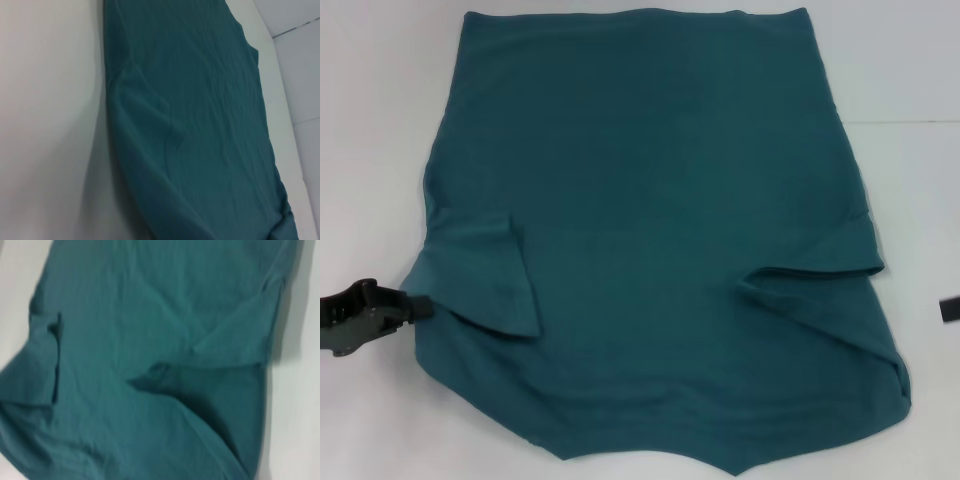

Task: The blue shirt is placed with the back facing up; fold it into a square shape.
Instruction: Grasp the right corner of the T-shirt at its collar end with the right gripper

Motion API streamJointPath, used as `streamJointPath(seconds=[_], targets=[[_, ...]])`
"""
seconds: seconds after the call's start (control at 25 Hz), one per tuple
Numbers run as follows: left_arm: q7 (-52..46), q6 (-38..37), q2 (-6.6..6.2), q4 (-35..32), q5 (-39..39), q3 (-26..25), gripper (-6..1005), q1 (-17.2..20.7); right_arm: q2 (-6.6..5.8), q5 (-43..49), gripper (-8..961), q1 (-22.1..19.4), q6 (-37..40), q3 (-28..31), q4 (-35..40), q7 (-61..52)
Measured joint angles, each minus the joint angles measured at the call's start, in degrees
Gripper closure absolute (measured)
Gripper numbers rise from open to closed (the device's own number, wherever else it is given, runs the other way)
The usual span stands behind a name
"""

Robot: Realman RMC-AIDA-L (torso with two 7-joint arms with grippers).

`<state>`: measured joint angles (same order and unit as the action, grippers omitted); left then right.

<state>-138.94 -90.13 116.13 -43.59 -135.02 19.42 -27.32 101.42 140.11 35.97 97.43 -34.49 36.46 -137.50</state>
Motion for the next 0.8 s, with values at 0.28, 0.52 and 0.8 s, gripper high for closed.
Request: streamJointPath(seconds=[0.28, 0.52, 0.8], targets=[[0.2, 0.8, -0.15, 0.0, -0.1, 0.1, 985, -0.3, 2.41, 1.8, 328, 0.2, -1.0, -0.4, 0.0, 4.9], [0.2, 1.4, -0.13, 0.2, -0.1, 0.1, 985, -0.3, 4.61, 4.3, 327, 0.8, -4.0, -3.2, 0.0, 6.8], [0.3, 1.4, -0.05, 0.3, -0.1, 0.1, 986, -0.2, 5.72, 5.0, 327, 1.0, -6.0, -5.1, 0.0, 6.8]])
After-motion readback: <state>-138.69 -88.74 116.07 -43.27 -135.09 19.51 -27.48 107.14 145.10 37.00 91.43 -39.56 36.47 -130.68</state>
